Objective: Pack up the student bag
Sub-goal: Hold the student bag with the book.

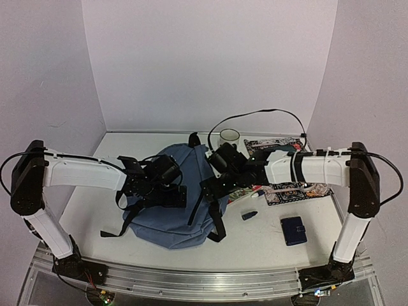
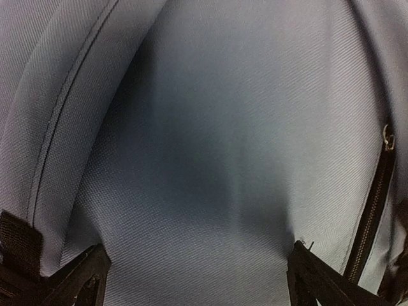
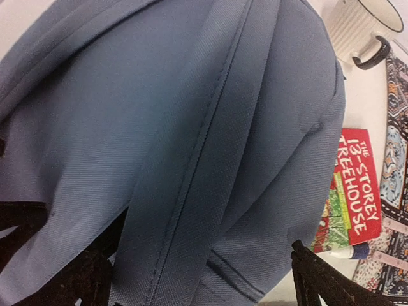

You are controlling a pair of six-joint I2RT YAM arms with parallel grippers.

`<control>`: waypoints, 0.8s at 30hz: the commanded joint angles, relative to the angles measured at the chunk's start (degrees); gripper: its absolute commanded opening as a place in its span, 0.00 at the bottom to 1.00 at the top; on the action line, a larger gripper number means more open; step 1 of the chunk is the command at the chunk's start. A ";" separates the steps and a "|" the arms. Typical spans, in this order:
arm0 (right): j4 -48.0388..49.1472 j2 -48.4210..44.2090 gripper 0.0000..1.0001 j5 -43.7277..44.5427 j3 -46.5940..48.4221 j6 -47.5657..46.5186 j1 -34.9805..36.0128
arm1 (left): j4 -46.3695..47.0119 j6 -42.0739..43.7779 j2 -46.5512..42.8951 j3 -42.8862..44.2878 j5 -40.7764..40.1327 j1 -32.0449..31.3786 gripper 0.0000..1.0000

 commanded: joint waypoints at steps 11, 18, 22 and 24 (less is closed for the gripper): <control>-2.64 -1.48 0.78 -3.31 -1.98 -4.33 -6.78 | -1.65 3.40 -0.14 -8.06 0.32 0.79 0.99; 7.46 -1.55 0.88 -19.99 -4.98 0.09 -12.34 | -1.41 5.73 -1.79 -7.62 -0.18 0.81 0.99; 13.35 -2.47 0.95 -26.73 -7.47 2.67 -15.70 | -1.02 6.32 -2.71 -7.62 -0.55 0.81 0.99; 14.31 -1.90 0.96 -27.74 -7.48 3.22 -16.74 | -0.71 6.32 -3.25 -7.90 -0.56 0.81 0.99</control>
